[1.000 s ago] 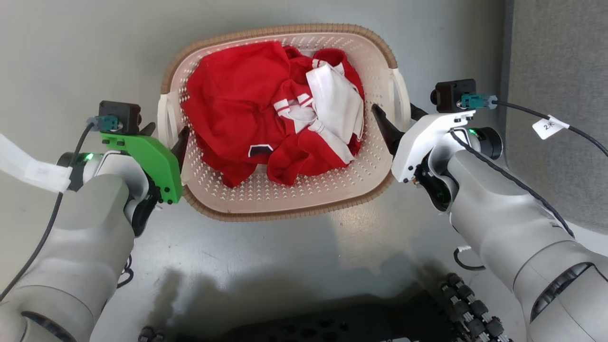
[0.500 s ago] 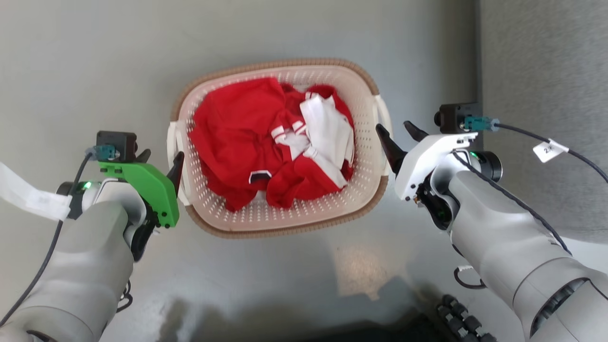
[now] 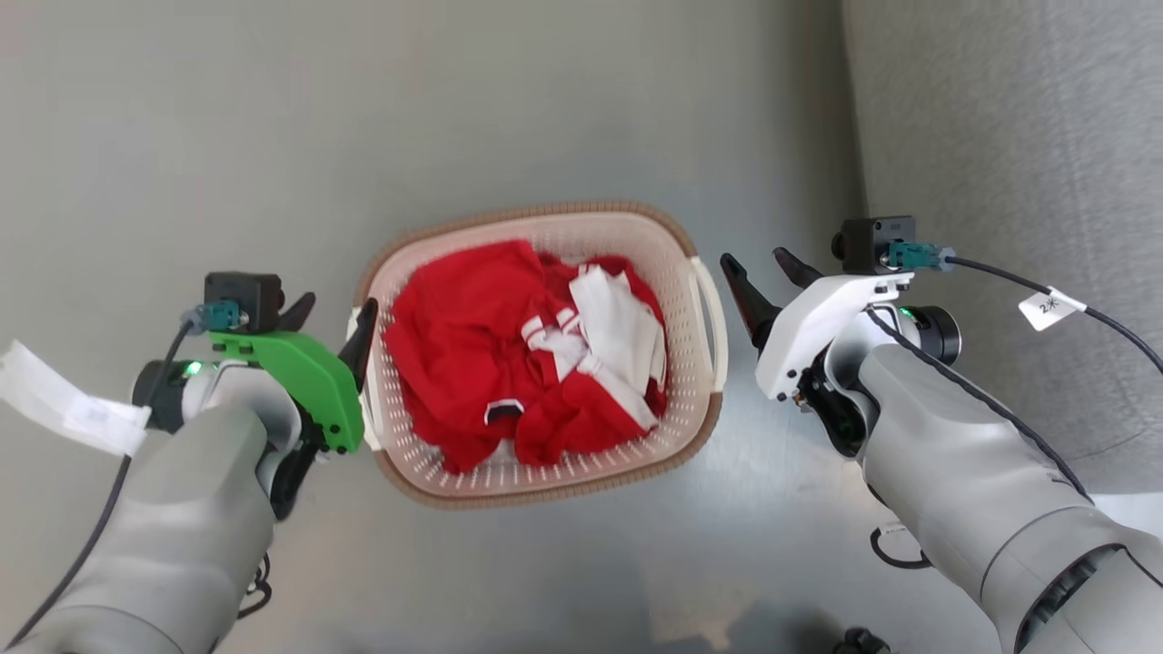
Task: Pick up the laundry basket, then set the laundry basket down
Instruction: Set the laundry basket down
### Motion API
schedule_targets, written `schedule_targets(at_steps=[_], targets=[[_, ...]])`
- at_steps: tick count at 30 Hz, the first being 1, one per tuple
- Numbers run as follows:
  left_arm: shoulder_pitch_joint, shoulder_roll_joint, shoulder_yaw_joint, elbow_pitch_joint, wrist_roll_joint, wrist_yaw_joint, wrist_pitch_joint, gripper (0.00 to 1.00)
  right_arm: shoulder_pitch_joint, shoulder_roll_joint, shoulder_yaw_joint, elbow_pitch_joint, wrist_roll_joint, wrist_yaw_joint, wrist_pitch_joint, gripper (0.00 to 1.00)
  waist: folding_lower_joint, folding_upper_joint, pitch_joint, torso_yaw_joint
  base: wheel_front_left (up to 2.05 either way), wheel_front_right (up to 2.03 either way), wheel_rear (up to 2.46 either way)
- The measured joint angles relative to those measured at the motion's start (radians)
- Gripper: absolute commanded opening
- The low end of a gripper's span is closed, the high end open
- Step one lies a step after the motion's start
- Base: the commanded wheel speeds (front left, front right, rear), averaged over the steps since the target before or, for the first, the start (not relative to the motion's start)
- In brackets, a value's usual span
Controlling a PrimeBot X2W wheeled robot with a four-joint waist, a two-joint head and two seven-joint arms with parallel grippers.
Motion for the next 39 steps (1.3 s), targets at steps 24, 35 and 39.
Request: schedule_targets(at_steps=[24, 35, 39], targets=[[0.16, 0.046, 0.25, -0.226, 0.097, 0.011, -0.004, 1.0, 0.194, -0.135, -0.3, -0.34, -0.192, -0.057, -0.004, 1.0, -0.0001, 0.0001, -0.328, 0.019, 0.0, 0.0, 0.0], [0.338, 0.083, 0.452, -0.43, 0.222, 0.076, -0.004, 1.0, 0.377, -0.148, -0.411, -0.537, -0.319, -0.091, -0.004, 1.0, -0.0001, 0.0, -0.475, 0.036, 0.0, 0.0, 0.0], [0.4, 0.087, 0.525, -0.511, 0.272, 0.1, -0.004, 1.0, 0.429, -0.152, -0.479, -0.609, -0.35, -0.109, -0.004, 1.0, -0.0001, 0.0, -0.515, 0.04, 0.0, 0.0, 0.0]])
